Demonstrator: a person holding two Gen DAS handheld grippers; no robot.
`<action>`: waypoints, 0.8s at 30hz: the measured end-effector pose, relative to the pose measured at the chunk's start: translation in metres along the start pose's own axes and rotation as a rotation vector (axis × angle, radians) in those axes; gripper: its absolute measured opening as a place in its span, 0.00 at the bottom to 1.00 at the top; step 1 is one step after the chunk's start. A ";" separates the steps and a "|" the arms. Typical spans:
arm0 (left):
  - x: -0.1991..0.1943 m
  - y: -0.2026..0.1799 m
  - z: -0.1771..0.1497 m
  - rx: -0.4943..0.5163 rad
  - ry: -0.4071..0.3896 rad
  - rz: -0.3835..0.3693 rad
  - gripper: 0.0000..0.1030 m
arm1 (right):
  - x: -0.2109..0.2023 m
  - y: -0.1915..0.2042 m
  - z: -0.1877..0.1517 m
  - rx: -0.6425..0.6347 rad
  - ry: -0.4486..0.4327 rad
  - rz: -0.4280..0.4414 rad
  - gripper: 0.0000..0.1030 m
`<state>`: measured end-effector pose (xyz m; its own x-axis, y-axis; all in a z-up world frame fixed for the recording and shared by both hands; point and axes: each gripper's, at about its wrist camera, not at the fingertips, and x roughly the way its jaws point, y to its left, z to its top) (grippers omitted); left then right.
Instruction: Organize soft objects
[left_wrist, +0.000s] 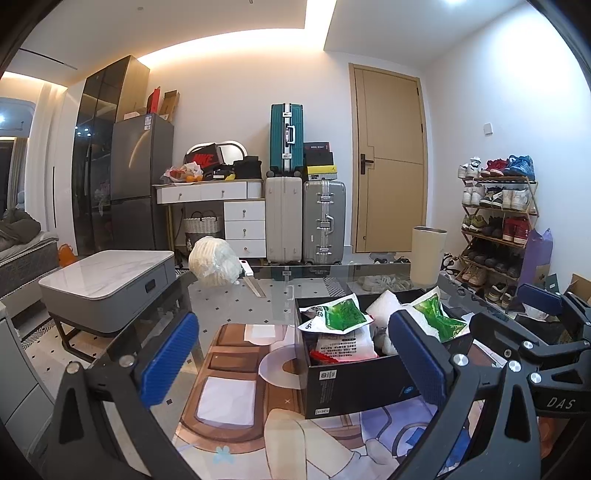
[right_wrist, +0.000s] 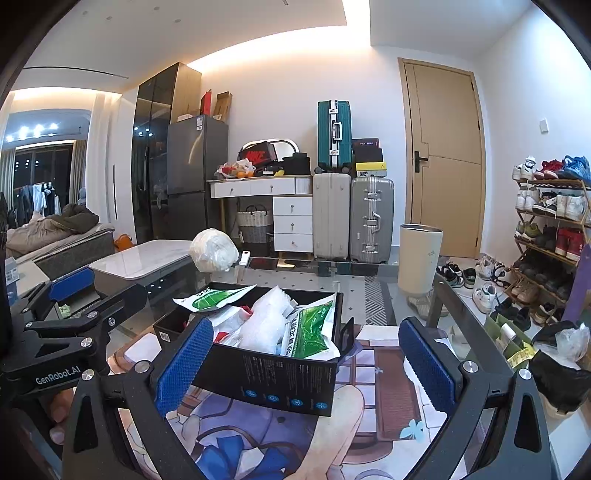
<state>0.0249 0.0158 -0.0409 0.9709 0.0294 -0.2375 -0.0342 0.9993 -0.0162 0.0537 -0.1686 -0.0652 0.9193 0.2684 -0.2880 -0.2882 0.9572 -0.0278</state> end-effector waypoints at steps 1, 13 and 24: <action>0.000 0.000 0.000 -0.001 0.001 0.000 1.00 | 0.000 0.000 0.000 0.001 0.000 0.000 0.99; 0.001 0.000 0.000 -0.006 0.007 -0.003 1.00 | -0.001 0.000 0.000 -0.001 -0.001 0.000 0.99; 0.002 0.001 0.000 -0.006 0.011 0.001 1.00 | -0.001 0.000 0.000 -0.001 0.000 0.000 0.99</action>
<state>0.0267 0.0164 -0.0417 0.9681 0.0298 -0.2486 -0.0364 0.9991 -0.0221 0.0528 -0.1692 -0.0651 0.9191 0.2687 -0.2882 -0.2888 0.9570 -0.0286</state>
